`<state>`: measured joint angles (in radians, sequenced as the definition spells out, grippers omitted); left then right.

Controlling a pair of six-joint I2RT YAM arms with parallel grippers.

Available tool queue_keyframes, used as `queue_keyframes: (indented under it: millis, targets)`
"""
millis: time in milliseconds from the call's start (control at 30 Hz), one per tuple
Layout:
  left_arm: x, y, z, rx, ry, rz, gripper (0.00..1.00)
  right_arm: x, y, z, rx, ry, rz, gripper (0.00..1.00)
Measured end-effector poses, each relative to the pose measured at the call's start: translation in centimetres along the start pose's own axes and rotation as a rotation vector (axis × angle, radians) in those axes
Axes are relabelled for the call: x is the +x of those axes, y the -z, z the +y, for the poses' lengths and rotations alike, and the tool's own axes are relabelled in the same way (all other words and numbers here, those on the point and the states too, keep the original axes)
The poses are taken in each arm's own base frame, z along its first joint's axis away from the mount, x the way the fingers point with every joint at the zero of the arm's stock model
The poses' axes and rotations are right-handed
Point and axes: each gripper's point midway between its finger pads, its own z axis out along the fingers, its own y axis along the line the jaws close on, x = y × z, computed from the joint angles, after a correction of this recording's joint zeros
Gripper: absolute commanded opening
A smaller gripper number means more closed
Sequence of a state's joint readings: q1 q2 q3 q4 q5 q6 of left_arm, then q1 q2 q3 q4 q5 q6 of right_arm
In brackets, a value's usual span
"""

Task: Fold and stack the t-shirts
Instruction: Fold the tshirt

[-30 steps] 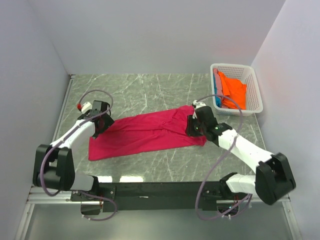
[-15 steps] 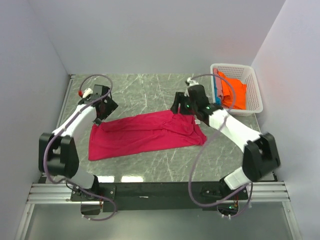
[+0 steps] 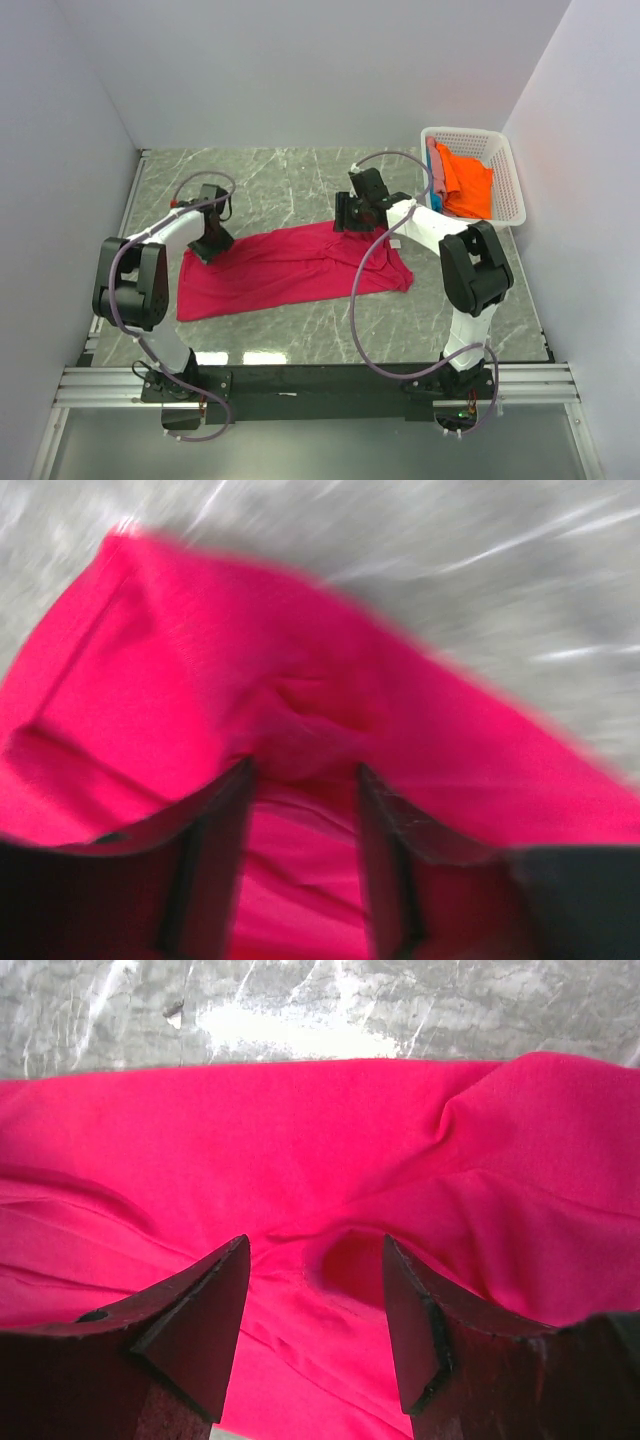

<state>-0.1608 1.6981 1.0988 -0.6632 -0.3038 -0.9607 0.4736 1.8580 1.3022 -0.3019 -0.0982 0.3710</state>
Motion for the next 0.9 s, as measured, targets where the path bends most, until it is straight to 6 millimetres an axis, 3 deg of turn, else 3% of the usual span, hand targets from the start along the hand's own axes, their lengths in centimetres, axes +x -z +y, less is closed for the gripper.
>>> queue_keyframes:
  millis: [133,300,400,433,467,567,700,900]
  targets:
    - [2.4,-1.1,2.9,-0.082,-0.023,0.048,0.31,0.1,0.0,0.1,-0.008,0.001,0.005,0.61]
    - [2.3,-0.7,4.0,-0.12,-0.015,0.037,0.08,0.3,0.0,0.3,-0.02,0.003,0.011,0.57]
    - [2.1,-0.3,4.6,-0.145,-0.012,0.023,0.01,0.8,-0.3,0.0,-0.018,0.005,0.018,0.51]
    - [1.9,-0.1,4.8,-0.15,-0.006,0.013,0.01,1.2,-0.4,-0.1,-0.015,0.005,0.025,0.47]
    - [1.7,0.2,5.0,-0.156,0.002,0.001,0.01,1.6,-0.4,-0.3,-0.012,0.004,0.032,0.37]
    - [0.8,1.4,5.6,-0.168,0.03,-0.045,0.01,2.4,-0.6,-0.7,-0.004,0.003,0.05,0.17]
    - [-0.8,3.2,6.2,-0.177,0.101,-0.119,0.01,2.5,-0.7,-0.6,-0.011,0.004,0.051,0.04]
    - [-2.0,5.6,7.1,-0.166,0.233,-0.193,0.01,3.8,-0.7,-0.5,-0.042,0.002,0.067,0.0]
